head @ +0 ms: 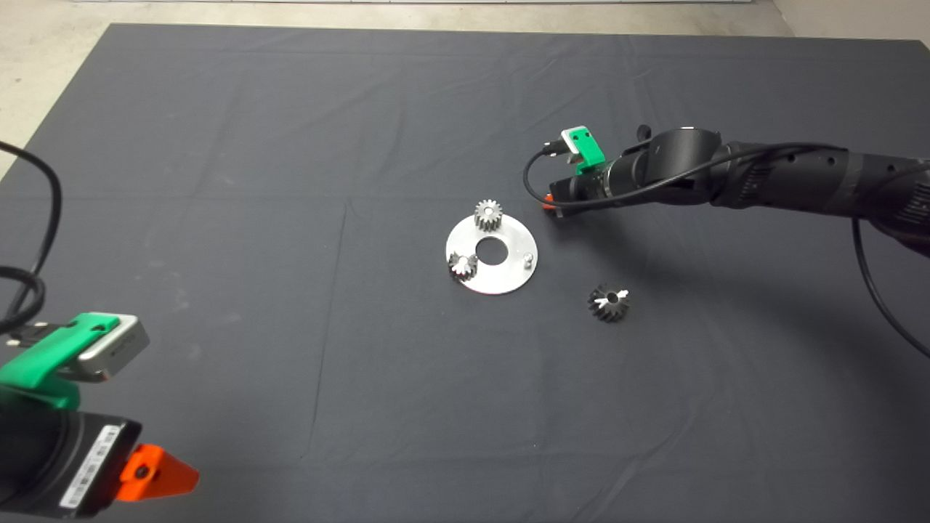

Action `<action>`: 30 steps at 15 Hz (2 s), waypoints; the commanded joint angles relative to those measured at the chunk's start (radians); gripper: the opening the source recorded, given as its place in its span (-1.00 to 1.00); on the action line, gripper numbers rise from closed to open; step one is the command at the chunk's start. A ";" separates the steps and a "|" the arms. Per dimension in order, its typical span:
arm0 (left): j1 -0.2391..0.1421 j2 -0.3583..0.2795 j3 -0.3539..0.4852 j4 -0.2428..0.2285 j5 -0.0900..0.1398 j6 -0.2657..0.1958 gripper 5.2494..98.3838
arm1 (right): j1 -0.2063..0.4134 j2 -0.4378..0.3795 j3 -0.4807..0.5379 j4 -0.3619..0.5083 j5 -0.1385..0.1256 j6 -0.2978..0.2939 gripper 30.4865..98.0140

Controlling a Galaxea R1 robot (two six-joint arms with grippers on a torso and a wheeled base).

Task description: Remove an incorrectly installed larger gear and replace it with the correct smaller gear

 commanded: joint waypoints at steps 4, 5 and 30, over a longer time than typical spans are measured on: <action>-0.009 -0.005 0.017 -0.017 0.008 0.001 1.00 | 0.129 -0.013 0.178 0.003 -0.068 0.005 -0.69; -0.009 -0.005 0.017 -0.017 0.008 0.001 1.00 | 0.154 -0.013 0.228 0.019 -0.100 0.004 -0.69; -0.009 0.076 0.016 -0.017 0.009 -0.001 1.00 | 0.049 -0.004 0.482 0.052 -0.278 -0.004 -0.70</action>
